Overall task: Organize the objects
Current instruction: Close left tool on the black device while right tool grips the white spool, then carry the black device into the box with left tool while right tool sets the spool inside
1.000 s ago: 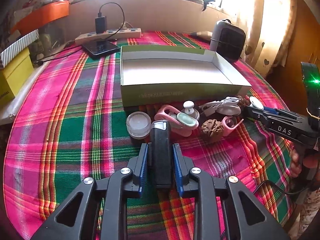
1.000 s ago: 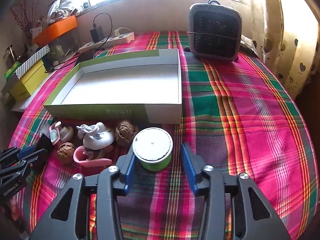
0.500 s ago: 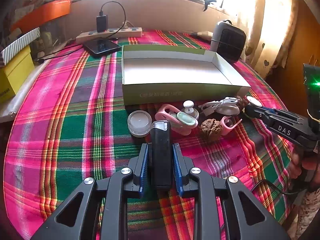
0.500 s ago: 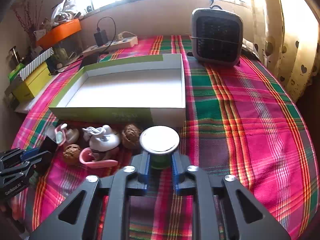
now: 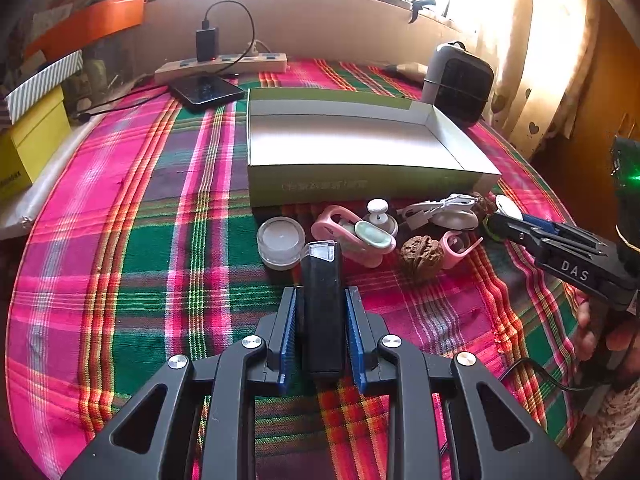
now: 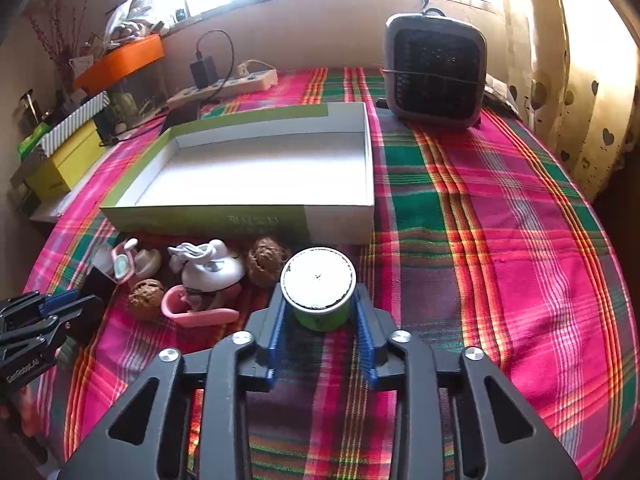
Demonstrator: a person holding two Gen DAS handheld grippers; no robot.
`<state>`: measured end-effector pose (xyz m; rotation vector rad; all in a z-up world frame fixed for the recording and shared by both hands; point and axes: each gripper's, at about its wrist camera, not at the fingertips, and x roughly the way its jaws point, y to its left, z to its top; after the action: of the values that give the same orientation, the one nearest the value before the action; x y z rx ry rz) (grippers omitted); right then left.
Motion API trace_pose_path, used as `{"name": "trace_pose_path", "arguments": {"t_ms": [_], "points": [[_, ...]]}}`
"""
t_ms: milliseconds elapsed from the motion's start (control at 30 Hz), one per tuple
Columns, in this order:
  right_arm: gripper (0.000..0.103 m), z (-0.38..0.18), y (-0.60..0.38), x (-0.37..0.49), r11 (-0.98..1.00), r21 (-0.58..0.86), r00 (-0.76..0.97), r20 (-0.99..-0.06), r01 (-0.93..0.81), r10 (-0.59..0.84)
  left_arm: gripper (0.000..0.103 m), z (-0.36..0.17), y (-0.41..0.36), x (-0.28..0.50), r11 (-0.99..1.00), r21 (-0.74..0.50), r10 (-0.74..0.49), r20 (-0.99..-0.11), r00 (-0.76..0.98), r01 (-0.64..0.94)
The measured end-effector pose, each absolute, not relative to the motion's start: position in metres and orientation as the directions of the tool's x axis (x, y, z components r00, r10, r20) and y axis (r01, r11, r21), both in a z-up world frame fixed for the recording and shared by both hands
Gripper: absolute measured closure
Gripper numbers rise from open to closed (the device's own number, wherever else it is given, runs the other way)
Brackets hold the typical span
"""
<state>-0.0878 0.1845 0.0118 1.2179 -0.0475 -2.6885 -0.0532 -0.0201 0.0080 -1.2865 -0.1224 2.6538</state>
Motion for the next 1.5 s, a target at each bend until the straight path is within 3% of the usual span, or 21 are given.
{"name": "trace_pose_path", "arguments": {"t_ms": [100, 433, 600, 1500], "points": [[0.055, 0.013, 0.184, -0.089, -0.982, 0.102, -0.651, -0.737, 0.159, -0.182, 0.082, 0.009, -0.02, -0.053, -0.979, -0.156, 0.206, -0.769, -0.605, -0.134], [0.055, 0.015, 0.186, -0.095, -0.987, 0.089, -0.664, -0.731, 0.136, -0.158, 0.082, 0.016, -0.017, -0.053, -0.977, -0.155, 0.212, -0.763, -0.611, -0.145], [0.068, 0.015, 0.187, -0.094, -0.986, 0.095, -0.666, -0.727, 0.139, -0.164, 0.082, 0.022, -0.015, -0.052, -0.977, -0.149, 0.21, -0.759, -0.616, -0.15], [0.068, 0.063, 0.177, -0.104, -0.968, 0.145, -0.692, -0.678, 0.205, -0.249, 0.082, 0.057, -0.012, -0.094, -0.965, -0.176, 0.26, -0.724, -0.638, -0.194]]}}
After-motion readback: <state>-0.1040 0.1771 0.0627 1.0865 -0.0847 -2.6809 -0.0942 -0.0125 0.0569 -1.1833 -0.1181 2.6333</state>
